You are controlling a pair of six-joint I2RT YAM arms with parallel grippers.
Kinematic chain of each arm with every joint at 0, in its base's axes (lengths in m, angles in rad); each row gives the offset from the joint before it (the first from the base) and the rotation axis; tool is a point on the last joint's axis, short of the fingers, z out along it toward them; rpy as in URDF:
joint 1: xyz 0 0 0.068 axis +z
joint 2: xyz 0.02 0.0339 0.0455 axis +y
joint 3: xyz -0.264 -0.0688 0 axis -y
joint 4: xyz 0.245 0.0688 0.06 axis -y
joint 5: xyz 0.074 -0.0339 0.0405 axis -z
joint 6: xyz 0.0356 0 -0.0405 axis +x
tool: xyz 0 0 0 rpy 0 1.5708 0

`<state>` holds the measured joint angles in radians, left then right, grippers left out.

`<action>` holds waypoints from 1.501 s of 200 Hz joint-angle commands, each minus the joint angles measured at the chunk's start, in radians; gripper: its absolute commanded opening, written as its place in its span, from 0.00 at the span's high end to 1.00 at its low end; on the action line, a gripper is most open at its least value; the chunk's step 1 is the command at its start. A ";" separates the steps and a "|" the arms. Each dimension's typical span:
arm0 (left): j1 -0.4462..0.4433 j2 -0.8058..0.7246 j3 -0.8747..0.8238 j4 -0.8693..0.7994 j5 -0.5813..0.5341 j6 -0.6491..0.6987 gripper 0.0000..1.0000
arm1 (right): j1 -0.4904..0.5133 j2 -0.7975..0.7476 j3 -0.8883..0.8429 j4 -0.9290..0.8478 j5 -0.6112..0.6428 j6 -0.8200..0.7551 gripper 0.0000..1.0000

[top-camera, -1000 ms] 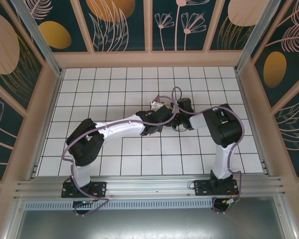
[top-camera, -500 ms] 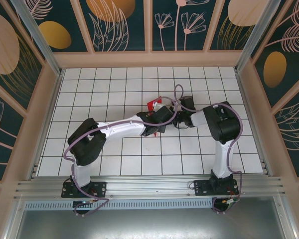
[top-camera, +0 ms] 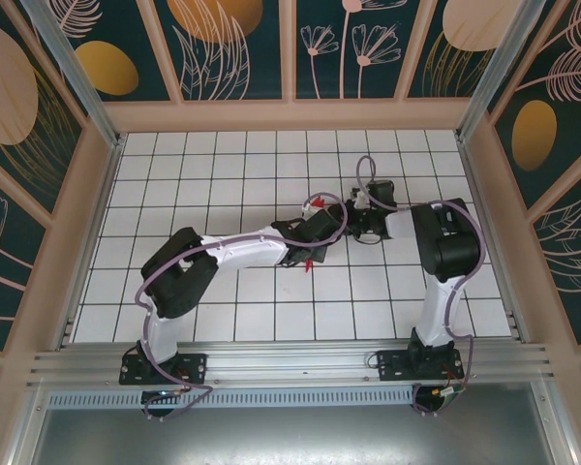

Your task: Fold a paper plane with a square sheet of paper (fold left side to right side)

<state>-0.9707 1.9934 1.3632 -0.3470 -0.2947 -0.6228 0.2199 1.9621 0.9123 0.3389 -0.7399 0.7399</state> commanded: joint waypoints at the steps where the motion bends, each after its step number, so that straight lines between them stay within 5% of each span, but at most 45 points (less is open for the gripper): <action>1: 0.003 0.021 0.019 0.005 0.017 -0.009 1.00 | -0.052 -0.027 -0.050 -0.109 0.130 -0.061 0.70; 60: 0.003 -0.012 0.040 -0.035 -0.067 -0.012 1.00 | -0.082 -0.206 -0.100 -0.212 0.200 -0.091 0.61; 90: 0.007 -0.059 0.034 -0.025 -0.065 -0.012 0.67 | -0.082 -0.291 -0.119 -0.252 0.233 -0.091 0.51; 111: 0.019 -0.119 0.001 0.010 -0.027 -0.002 0.54 | -0.085 -0.339 -0.134 -0.256 0.229 -0.087 0.46; 151: 0.083 -0.327 -0.168 0.213 0.184 0.033 0.21 | -0.096 -0.445 -0.190 -0.209 0.157 -0.066 0.37; 188: 0.209 -0.466 -0.328 0.286 0.260 -0.028 0.17 | -0.062 -0.518 -0.162 -0.256 0.113 -0.056 0.23; 251: 0.302 -0.530 -0.486 0.350 0.251 -0.097 0.16 | 0.239 -0.361 0.107 -0.624 0.520 -0.128 0.17; 300: 0.309 -0.580 -0.534 0.346 0.212 -0.089 0.16 | 0.362 -0.199 0.249 -0.739 0.678 -0.137 0.16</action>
<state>-0.6724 1.4593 0.8551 -0.0357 -0.0601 -0.7017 0.5545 1.7077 1.1042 -0.2733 -0.1959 0.6254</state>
